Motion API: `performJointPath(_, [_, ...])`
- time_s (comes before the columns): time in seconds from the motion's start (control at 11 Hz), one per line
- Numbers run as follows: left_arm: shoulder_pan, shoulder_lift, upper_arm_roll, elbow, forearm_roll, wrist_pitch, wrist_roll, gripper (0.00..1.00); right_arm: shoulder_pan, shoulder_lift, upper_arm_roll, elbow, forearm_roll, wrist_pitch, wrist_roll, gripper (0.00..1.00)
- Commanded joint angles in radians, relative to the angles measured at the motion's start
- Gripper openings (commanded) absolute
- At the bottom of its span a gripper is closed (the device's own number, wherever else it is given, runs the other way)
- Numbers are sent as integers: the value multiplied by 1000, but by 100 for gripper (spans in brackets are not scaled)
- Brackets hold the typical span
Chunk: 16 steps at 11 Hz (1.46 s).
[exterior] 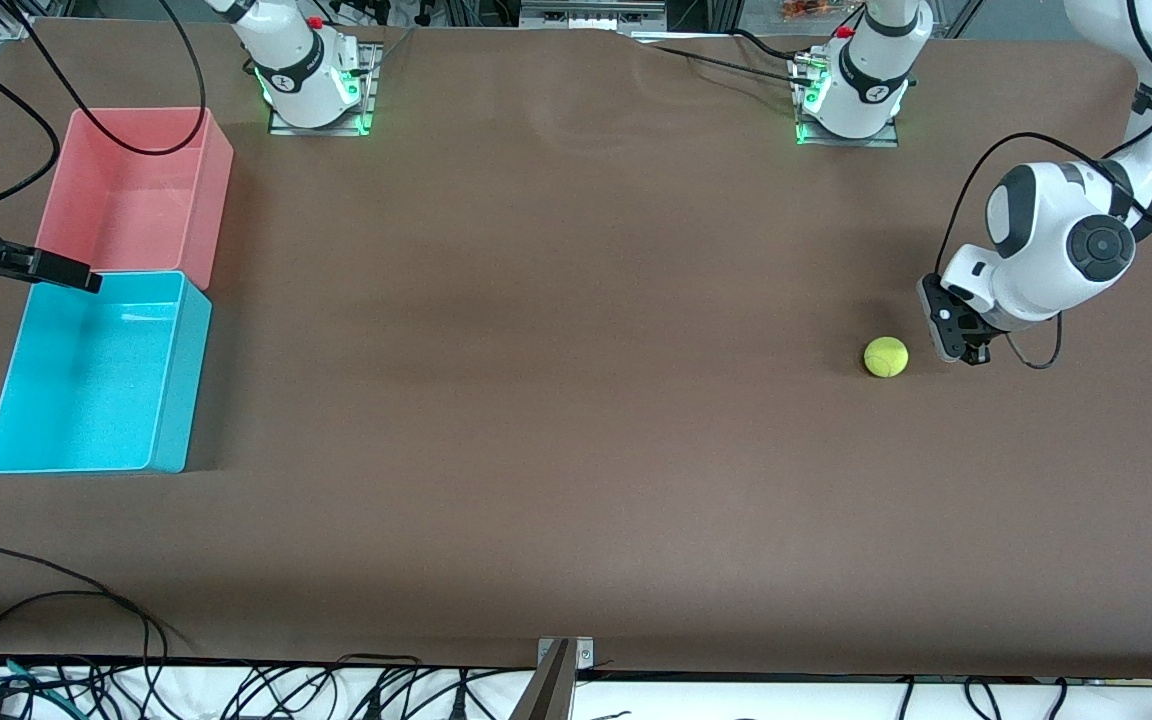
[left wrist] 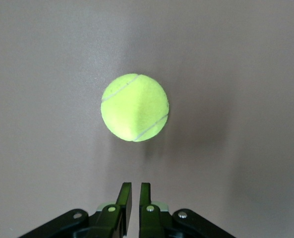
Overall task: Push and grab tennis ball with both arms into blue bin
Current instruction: 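Sweep the closed left gripper to push the ball toward the bins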
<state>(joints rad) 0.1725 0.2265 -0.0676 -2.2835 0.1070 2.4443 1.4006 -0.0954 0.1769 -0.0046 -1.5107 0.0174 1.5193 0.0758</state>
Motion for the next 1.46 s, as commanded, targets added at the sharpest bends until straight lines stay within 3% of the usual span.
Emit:
performJointPath(0.0, [28,31,-1,-2,23,45,86,13,-7,6,2,18,21,-19,-16,100])
performJointPath(1.37, [24,152,-4,1,-7,149,109,13,-9,7,2,20,24,-18,-17,100])
